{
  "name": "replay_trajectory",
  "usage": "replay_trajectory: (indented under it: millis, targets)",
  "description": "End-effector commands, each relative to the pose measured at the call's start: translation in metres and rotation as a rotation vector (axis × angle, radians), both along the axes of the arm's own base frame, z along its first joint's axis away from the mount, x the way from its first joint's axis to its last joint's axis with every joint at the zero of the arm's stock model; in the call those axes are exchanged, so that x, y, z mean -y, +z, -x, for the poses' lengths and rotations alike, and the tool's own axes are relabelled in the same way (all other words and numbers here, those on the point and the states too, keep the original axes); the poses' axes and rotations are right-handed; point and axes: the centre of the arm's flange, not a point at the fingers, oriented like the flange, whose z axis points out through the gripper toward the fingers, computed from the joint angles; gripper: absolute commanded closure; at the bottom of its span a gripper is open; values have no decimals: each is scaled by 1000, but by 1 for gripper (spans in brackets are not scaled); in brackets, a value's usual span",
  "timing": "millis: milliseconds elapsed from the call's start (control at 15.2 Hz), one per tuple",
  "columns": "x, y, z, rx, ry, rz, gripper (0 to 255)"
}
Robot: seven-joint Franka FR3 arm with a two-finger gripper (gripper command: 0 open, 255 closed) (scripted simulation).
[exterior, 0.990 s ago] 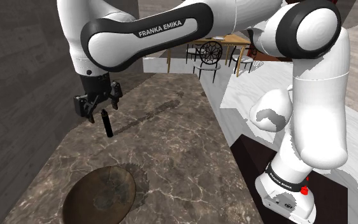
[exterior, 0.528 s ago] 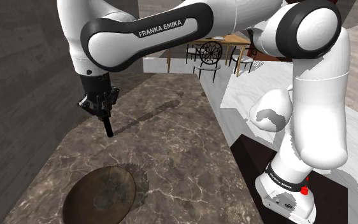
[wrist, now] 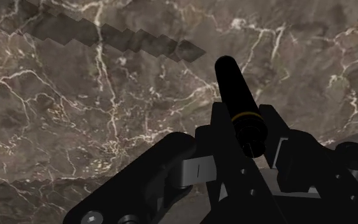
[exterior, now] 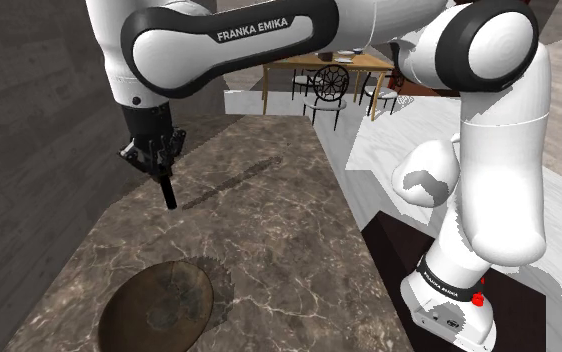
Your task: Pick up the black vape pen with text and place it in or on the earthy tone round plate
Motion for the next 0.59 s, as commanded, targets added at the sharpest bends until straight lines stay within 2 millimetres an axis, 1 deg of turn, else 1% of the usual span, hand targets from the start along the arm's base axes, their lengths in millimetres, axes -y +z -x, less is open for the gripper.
replay_trajectory:
  millis: [0, 528]
  targets:
    - [0, 11, 0, 0, 0, 0, 255]
    - [0, 53, 0, 0, 0, 0, 255]
